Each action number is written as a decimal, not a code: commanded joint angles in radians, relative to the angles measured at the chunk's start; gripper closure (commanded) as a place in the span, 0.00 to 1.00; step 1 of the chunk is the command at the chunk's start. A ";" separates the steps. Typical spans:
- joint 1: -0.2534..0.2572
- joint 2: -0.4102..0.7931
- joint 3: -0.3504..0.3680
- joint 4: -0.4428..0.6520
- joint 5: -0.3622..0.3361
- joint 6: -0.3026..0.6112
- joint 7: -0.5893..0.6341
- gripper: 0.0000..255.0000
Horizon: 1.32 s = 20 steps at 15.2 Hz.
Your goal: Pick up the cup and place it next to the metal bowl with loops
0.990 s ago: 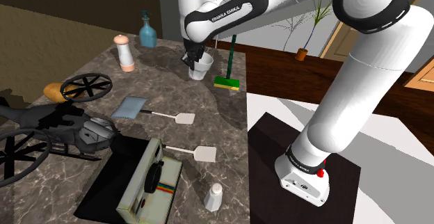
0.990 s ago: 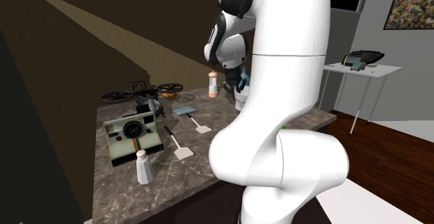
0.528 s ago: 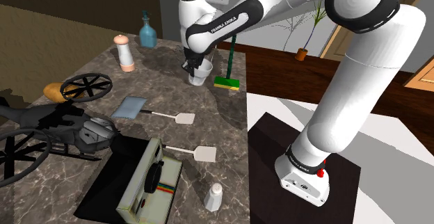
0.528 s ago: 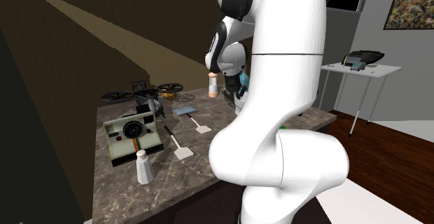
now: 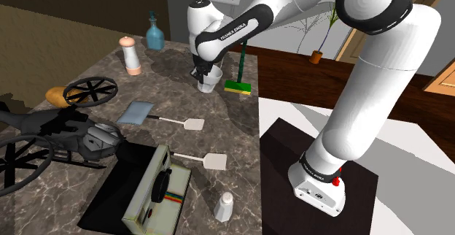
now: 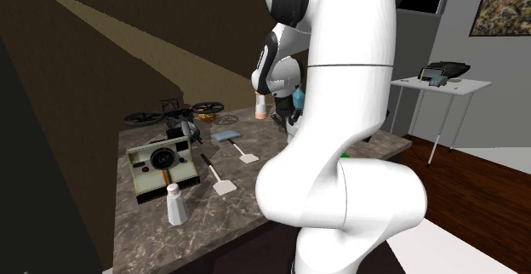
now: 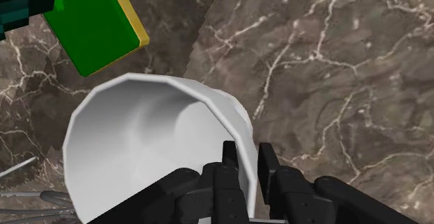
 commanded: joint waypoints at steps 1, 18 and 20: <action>0.000 0.000 0.000 0.000 0.000 0.000 0.000 1.00; 0.008 -0.075 0.014 0.037 0.037 -0.110 -0.023 0.00; 0.008 -0.075 0.014 0.037 0.037 -0.110 -0.023 0.00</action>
